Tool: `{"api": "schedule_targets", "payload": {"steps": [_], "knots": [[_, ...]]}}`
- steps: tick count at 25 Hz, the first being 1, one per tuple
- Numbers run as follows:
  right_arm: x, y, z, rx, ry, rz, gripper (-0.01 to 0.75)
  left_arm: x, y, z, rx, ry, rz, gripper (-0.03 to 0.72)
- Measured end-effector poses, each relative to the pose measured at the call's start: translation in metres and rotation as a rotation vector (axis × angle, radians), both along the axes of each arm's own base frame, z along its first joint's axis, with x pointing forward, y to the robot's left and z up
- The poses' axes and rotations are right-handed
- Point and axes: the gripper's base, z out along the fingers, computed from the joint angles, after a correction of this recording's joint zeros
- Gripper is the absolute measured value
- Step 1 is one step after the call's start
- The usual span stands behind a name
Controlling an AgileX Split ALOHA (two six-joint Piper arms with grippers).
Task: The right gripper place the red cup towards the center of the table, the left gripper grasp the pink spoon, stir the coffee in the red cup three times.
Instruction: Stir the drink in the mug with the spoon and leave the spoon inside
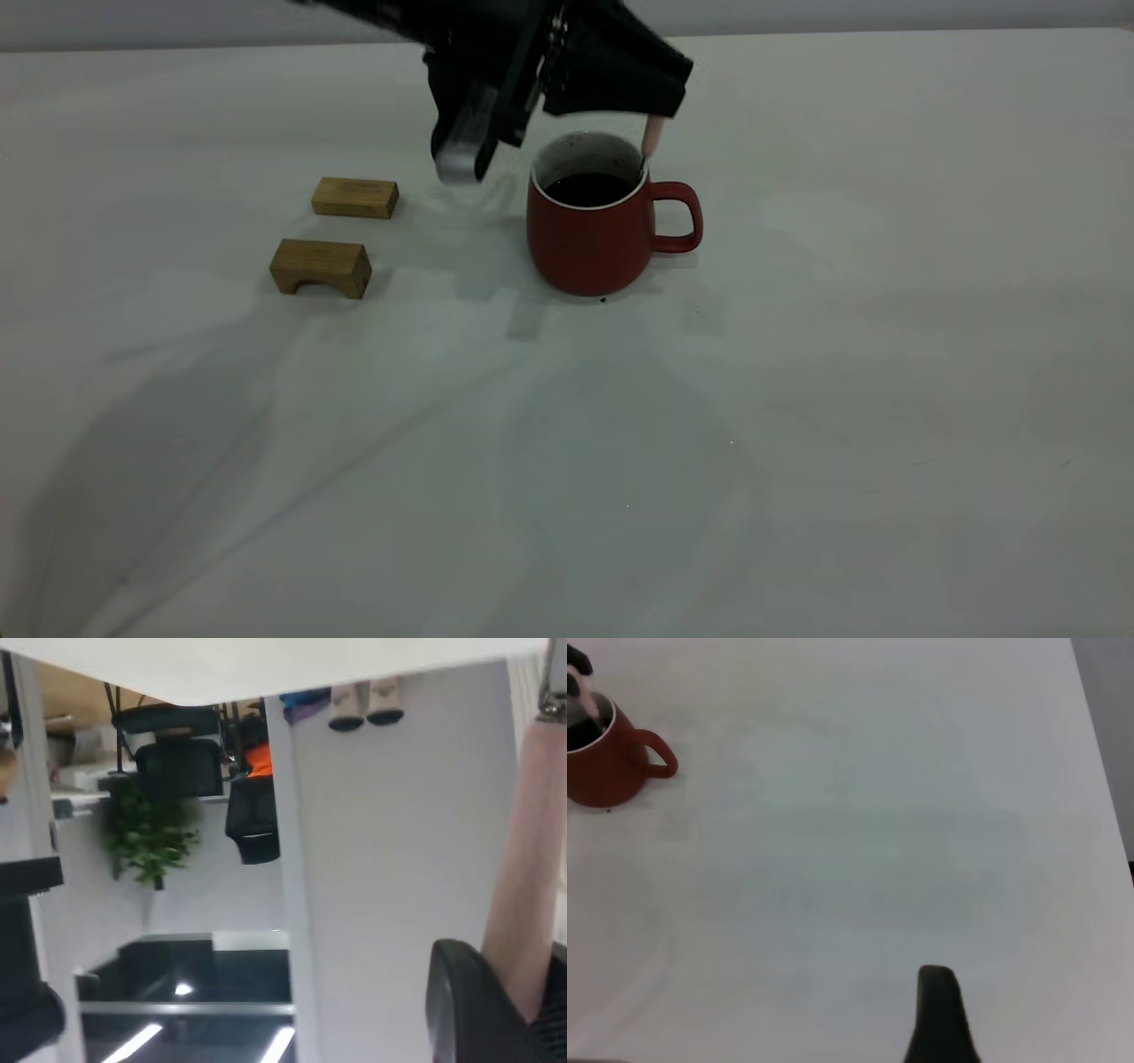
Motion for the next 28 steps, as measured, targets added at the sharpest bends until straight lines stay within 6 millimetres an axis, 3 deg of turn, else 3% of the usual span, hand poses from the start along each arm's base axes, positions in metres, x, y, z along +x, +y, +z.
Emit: {"api": "schedule_targets", "payload": {"steps": [5,12,19,24,28], "knots": [[0.000,0.000,0.000,0.001,0.000,-0.001,0.586,-0.001,0.011,0.000,0.086,0.025,-0.028,0.175],[0.000,0.000,0.000,0.001,0.000,-0.001,0.586,0.009,0.016,0.008,0.108,-0.179,-0.047,0.175],[0.000,0.000,0.000,0.001,0.000,-0.001,0.586,0.006,0.014,0.011,0.043,-0.110,-0.052,0.175],[0.000,0.000,0.000,0.001,0.000,-0.001,0.586,0.010,0.030,0.009,0.087,-0.057,-0.026,0.175],[0.000,0.000,0.000,0.001,0.000,-0.001,0.586,0.016,0.039,0.011,0.070,-0.152,-0.042,0.175]]}}
